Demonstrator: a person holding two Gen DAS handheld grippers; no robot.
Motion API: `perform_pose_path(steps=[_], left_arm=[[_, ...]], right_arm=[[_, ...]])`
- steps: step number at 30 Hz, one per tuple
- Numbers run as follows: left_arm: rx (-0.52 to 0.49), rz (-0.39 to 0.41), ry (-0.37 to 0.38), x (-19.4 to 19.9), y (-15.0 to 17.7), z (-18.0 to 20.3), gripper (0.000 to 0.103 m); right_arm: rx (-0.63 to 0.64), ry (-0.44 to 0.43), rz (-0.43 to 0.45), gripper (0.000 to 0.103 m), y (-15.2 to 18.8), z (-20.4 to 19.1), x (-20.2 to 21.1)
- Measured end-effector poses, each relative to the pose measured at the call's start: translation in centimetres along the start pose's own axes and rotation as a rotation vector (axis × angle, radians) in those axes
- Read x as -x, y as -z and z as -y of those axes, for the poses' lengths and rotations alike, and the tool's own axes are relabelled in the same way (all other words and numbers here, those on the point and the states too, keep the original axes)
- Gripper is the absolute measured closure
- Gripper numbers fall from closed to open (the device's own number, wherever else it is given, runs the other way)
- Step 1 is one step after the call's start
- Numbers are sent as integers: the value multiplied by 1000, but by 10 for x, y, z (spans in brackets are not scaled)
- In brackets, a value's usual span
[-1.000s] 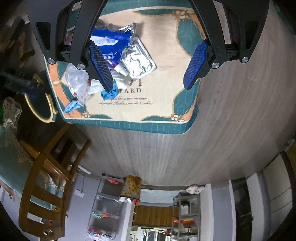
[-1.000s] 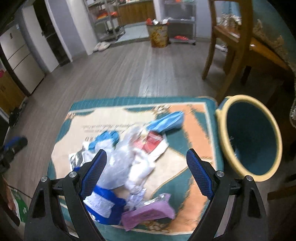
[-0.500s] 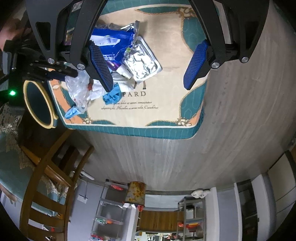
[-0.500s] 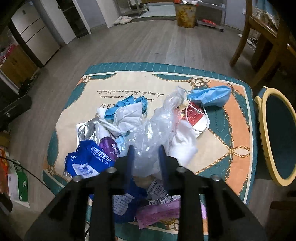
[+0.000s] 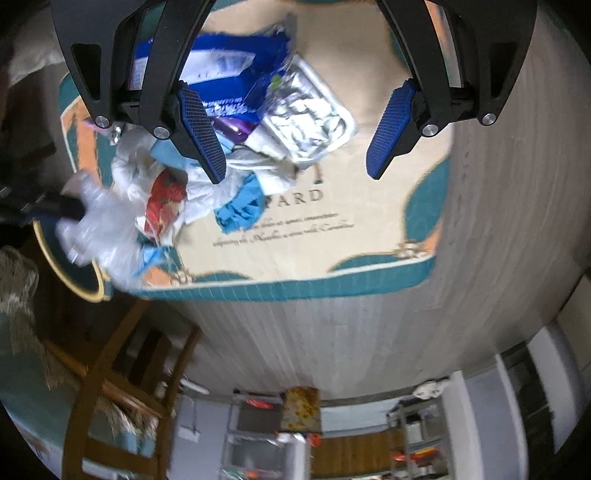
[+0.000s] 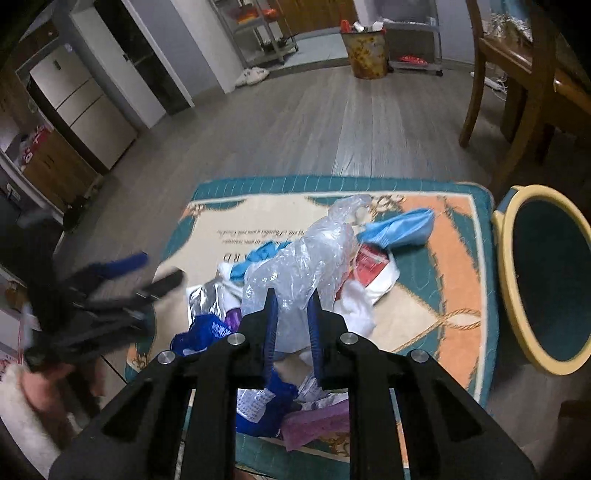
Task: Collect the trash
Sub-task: 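Grasp the clear plastic bag with the right tool while the left tool grasps white tissue, then carry the plastic bag and tissue over the bin and open both tools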
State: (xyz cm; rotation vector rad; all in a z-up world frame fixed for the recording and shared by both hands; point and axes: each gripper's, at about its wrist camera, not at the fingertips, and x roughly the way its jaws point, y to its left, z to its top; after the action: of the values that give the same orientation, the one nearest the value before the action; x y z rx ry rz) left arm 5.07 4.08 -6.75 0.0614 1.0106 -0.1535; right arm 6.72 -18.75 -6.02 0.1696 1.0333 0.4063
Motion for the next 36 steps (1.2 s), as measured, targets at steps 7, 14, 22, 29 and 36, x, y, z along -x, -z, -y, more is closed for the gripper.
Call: perform_pose_path(steps=[7, 14, 22, 29, 36], left_arm=[[-56, -24, 44, -40, -7, 33, 24], [-167, -57, 36, -61, -9, 70, 46], [-160, -48, 74, -46, -11, 64, 89], [-119, 46, 140, 11, -25, 62, 89], [-72, 127, 163, 45, -45, 56, 89]], right_arm=[[-10, -19, 38, 87, -11, 17, 17], [-17, -24, 38, 87, -14, 30, 19], [-30, -20, 53, 87, -15, 37, 25], [-47, -21, 75, 87, -16, 41, 35], [-55, -23, 92, 87, -17, 46, 43]])
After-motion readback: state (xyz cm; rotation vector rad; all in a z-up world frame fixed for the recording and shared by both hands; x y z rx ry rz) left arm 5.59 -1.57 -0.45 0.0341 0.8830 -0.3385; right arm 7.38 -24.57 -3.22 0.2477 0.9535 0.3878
